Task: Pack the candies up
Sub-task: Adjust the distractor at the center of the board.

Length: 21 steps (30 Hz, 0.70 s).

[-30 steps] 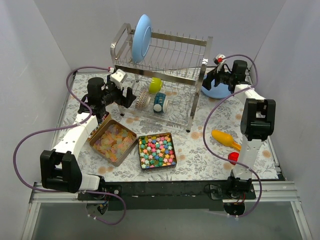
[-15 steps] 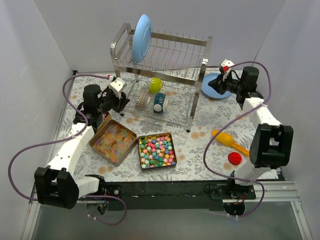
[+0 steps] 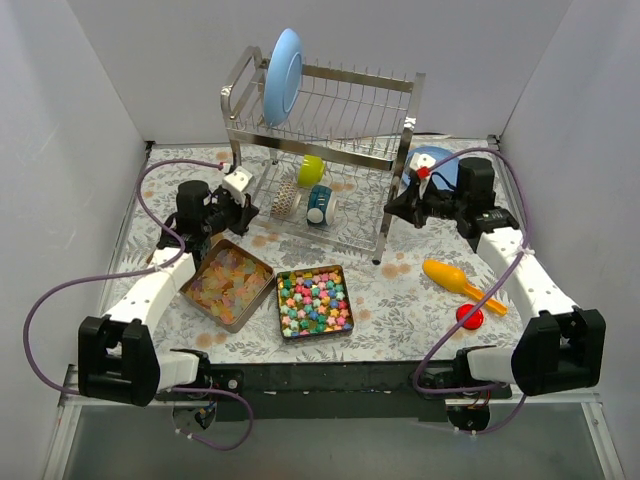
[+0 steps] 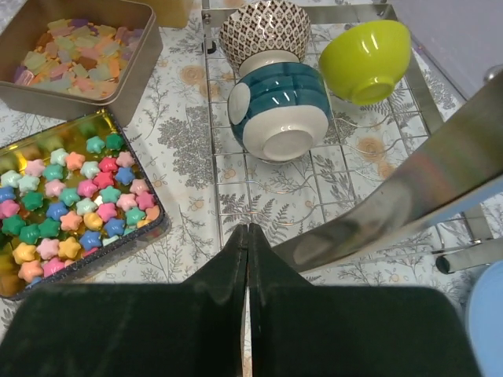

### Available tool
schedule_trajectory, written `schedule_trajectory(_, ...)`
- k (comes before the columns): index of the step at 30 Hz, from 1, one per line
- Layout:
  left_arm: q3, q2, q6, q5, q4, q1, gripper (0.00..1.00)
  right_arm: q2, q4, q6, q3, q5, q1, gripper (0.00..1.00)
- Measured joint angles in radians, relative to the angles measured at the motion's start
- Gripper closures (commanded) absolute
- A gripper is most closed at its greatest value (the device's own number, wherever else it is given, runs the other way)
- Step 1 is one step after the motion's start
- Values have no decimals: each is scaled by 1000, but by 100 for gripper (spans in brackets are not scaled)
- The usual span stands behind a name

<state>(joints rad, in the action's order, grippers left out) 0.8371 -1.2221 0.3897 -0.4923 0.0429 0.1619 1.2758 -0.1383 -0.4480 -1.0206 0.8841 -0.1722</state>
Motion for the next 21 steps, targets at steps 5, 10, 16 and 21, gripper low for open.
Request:
schedule_trajectory(5,13,-91,1,8,-14,-3,100,63,11,38,-12,-57,-14,99)
schedule_trajectory(10,13,-98,1,12,-31,-10,100,175,31,45,-78,-76,-23,99)
schedule_trajectory(16,7,-98,-13,40,-74,-16,100,312,66,58,-198,-95,13,99)
schedule_trajectory(21,7,-98,-16,47,-77,-20,100,399,77,56,-294,-123,27,99)
